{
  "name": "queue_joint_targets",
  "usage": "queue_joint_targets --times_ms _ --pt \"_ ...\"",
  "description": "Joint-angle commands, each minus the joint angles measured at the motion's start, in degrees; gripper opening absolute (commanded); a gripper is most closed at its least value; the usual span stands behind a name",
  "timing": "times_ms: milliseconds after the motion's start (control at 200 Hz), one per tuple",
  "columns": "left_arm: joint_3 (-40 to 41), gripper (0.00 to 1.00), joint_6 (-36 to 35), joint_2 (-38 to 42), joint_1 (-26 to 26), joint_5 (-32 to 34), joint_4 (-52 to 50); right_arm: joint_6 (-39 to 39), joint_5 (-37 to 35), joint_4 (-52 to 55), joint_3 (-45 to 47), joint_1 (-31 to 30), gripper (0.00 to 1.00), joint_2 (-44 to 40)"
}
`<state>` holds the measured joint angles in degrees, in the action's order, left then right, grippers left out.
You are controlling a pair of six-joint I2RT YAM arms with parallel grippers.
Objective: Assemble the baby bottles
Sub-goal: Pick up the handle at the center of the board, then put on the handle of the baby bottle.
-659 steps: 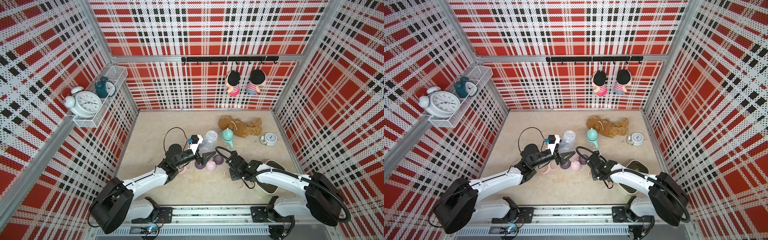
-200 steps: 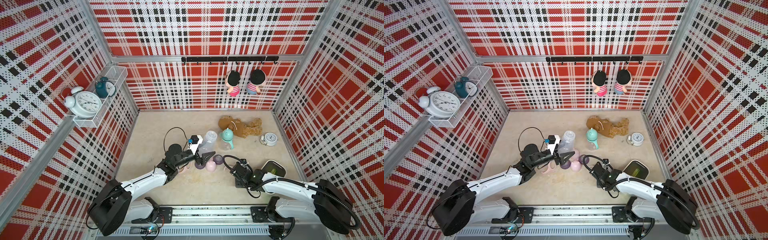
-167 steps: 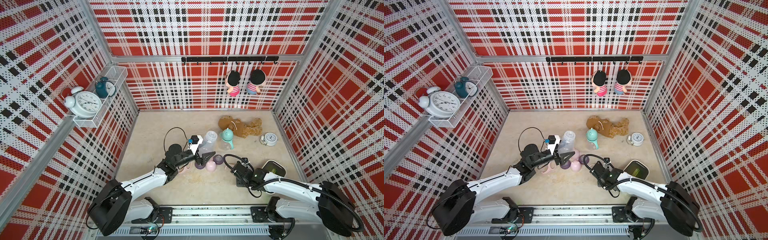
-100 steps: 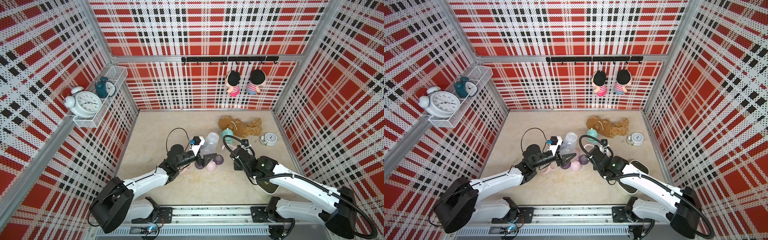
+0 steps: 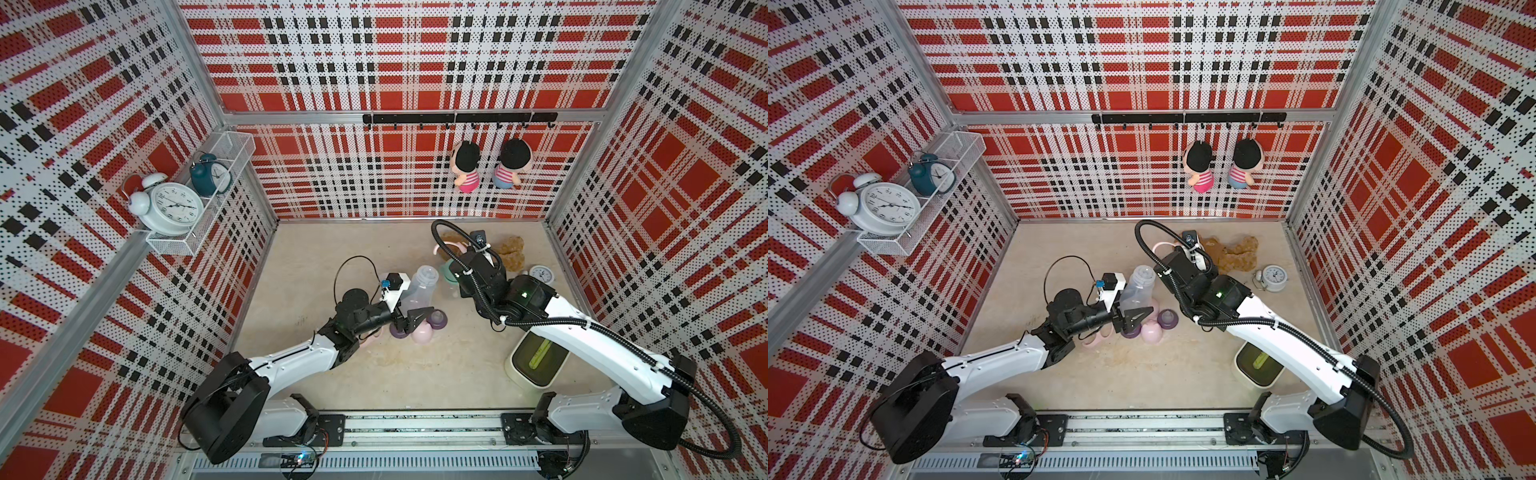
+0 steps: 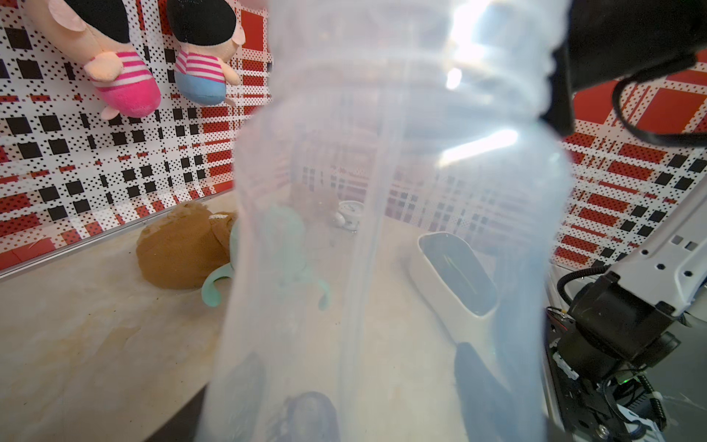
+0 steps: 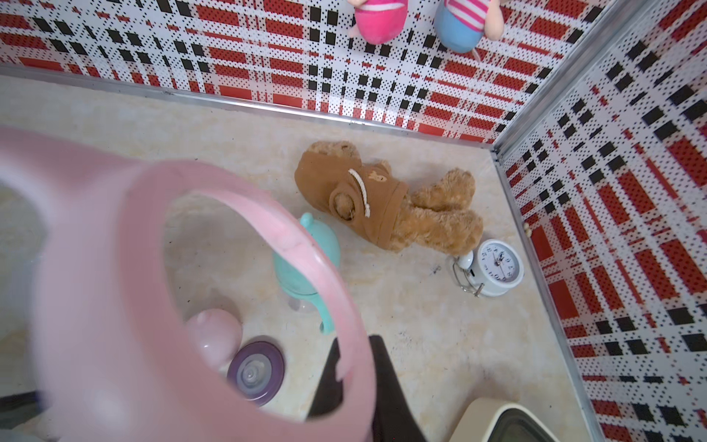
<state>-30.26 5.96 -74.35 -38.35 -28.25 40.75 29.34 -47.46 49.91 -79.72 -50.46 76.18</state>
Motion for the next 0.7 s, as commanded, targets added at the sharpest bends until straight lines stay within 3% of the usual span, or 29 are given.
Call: queue_joint_targets --times_ms 0,691 --pt "-2.27 0.00 0.35 -1.57 -0.32 -1.49 1.78 -6.27 -3.52 -2.54 -1.65 -0.41 0.00 0.84" --pt "-8.84 0.00 1.25 -6.49 -1.12 1.35 -1.38 -10.44 -12.59 0.36 -3.09 -10.07 0.00 7.54"
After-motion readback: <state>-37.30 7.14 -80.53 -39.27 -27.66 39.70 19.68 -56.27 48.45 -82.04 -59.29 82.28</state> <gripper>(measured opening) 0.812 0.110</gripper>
